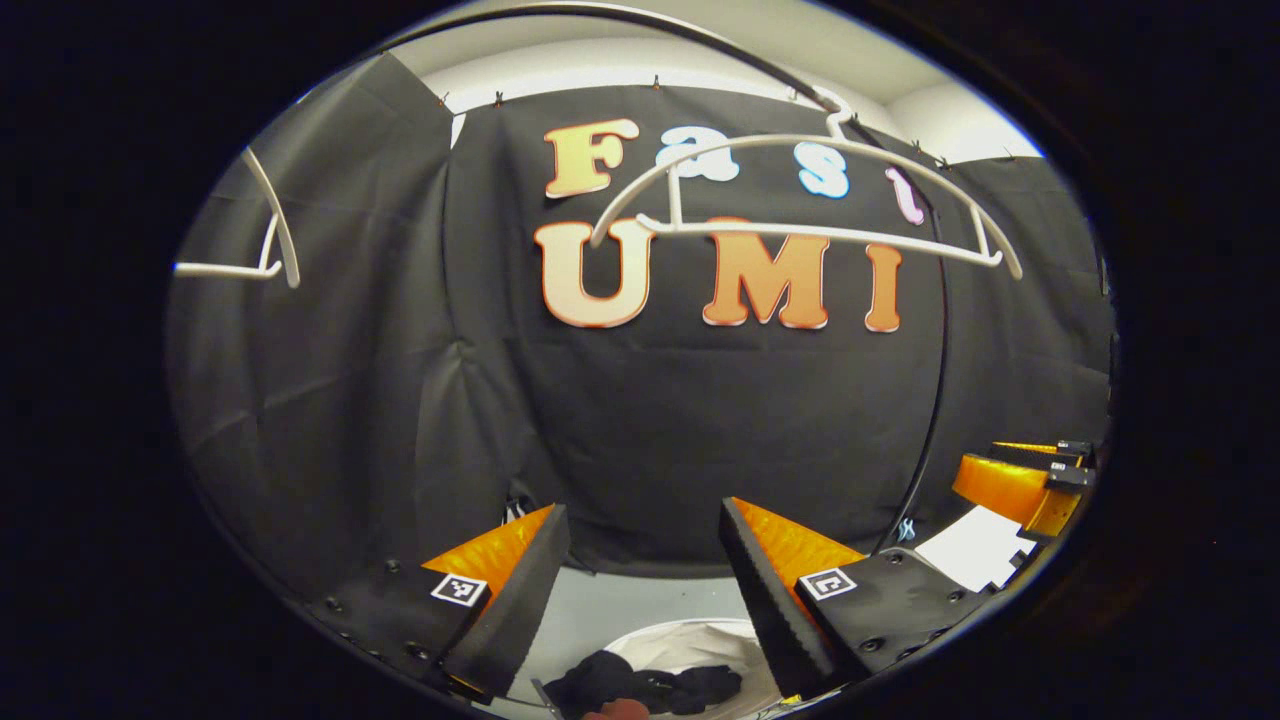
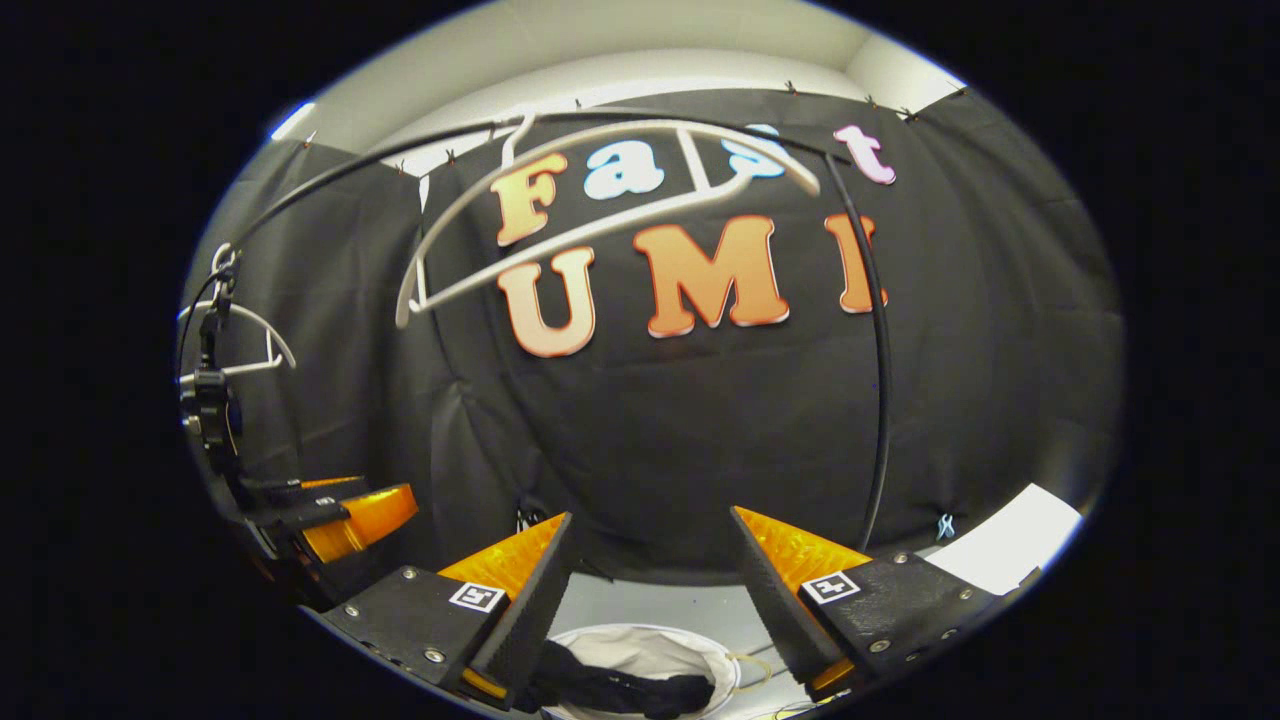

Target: Grasp the clothes on the hanger with both hands and then place them into the laundry hamper below.

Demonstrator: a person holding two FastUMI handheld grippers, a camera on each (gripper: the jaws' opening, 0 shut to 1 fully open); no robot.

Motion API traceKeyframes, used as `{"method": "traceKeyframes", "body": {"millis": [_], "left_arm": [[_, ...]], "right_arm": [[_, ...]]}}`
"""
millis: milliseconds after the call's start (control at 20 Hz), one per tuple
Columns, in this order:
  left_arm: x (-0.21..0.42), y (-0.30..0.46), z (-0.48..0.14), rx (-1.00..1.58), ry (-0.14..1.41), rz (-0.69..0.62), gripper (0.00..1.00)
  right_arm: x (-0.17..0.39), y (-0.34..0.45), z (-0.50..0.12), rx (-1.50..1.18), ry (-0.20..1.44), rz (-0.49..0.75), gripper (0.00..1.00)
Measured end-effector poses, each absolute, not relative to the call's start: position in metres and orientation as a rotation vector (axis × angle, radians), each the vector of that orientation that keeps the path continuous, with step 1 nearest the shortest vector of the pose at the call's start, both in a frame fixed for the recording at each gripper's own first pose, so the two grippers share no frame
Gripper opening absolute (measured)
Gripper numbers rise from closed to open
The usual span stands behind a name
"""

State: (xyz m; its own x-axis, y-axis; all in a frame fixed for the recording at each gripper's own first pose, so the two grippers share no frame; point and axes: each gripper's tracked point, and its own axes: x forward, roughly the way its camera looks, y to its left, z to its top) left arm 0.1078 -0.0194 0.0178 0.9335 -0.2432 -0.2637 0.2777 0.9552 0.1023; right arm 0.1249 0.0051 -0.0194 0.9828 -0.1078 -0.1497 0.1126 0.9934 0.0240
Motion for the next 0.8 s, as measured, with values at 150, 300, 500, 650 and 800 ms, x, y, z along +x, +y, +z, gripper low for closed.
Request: {"method": "traceKeyframes", "body": {"millis": [150, 300, 500, 650, 800], "left_arm": [[0.108, -0.023, 0.052, 0.12, 0.163, -0.262, 0.98], [0.106, -0.025, 0.077, 0.107, 0.084, -0.252, 0.98], [0.098, -0.027, 0.098, 0.078, 0.0, -0.245, 0.99], [0.093, -0.027, 0.1, 0.048, -0.015, -0.244, 0.96], [0.092, -0.025, 0.103, 0.039, -0.032, -0.241, 0.99]], "right_arm": [[0.119, 0.002, 0.016, 0.023, 0.073, -0.117, 0.92], [0.11, -0.005, 0.04, 0.007, 0.019, -0.135, 0.92], [0.098, -0.025, 0.063, -0.025, -0.052, -0.187, 0.92], [0.095, -0.036, 0.069, -0.047, -0.07, -0.213, 1.0], [0.093, -0.045, 0.066, -0.054, -0.064, -0.234, 0.82]]}}
